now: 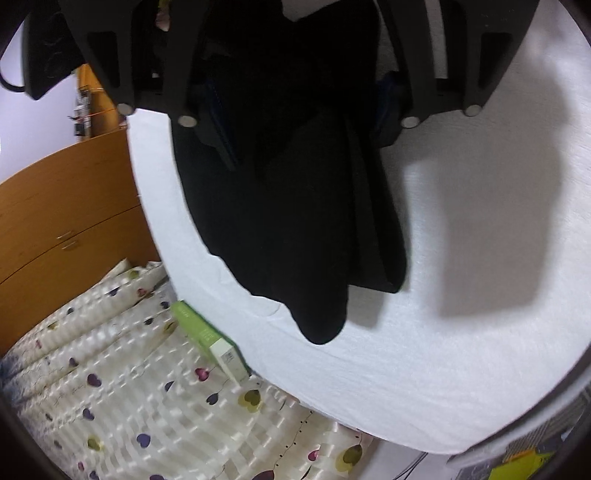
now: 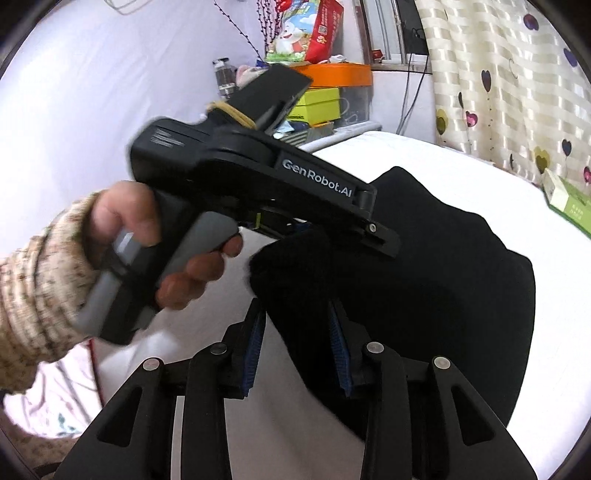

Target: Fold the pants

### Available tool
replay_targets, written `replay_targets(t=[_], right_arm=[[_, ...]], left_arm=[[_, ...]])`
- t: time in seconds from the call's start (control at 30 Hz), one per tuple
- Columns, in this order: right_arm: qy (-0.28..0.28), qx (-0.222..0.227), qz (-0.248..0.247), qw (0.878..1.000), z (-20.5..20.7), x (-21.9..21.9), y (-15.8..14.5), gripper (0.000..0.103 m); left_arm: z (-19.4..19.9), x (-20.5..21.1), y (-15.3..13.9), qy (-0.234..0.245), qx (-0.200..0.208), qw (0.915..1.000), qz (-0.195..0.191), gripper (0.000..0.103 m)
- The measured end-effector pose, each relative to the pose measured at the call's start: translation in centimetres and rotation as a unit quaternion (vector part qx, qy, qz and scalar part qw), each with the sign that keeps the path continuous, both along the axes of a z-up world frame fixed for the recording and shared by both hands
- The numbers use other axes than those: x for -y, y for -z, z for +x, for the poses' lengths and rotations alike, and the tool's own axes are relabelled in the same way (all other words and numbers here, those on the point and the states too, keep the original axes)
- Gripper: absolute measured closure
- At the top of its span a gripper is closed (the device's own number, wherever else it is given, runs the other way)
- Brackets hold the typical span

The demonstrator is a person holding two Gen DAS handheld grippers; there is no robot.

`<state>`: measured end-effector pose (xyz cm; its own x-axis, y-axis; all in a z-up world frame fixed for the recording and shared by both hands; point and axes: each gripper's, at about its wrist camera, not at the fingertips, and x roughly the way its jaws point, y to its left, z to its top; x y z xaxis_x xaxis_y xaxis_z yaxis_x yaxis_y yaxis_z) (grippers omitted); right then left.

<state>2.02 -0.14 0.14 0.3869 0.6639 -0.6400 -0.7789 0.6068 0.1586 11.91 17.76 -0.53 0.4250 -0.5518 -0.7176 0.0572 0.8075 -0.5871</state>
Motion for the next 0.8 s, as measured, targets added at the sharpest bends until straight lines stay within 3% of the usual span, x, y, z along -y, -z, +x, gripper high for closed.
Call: replay_targets(t=[0.23,0.33,0.37,0.43,0.5,0.6,0.8], right_arm=[[0.023,-0.052,0.054,0.997,0.7,6.3,-1.0,0.067],[0.091,-0.062,0.049,0.993,2.4,10.1,-0.5,0.067],[0.128,-0.076,0.042,0.988,3.5,11.6,0.0,0.065],[0.157,-0.109,0.051,0.98,5.2,13.2,0.8,0.052],[0.175,-0.159,0.06,0.97,7.0,14.3,2.2,0.052],[0.162,-0.182,0.097,0.965,8.3,14.8,2.7,0.05],[0.139,-0.21,0.123,0.96,10.7,13.7,3.1,0.05]], left_arm=[[-0.3,-0.8,0.3,-0.005,0.003,0.9999,0.012,0.057],[-0.5,-0.5,0.2,-0.002,0.011,0.9996,0.026,0.057],[-0.6,-0.5,0.2,-0.001,0.014,0.9995,0.03,0.057],[-0.5,-0.2,0.1,-0.001,0.016,0.9993,0.034,0.057],[-0.5,-0.1,0.1,0.002,0.019,0.9991,0.036,0.057],[-0.4,0.0,0.1,0.003,0.023,0.999,0.037,0.056],[-0.5,0.5,-0.1,0.006,0.032,0.998,0.055,0.056]])
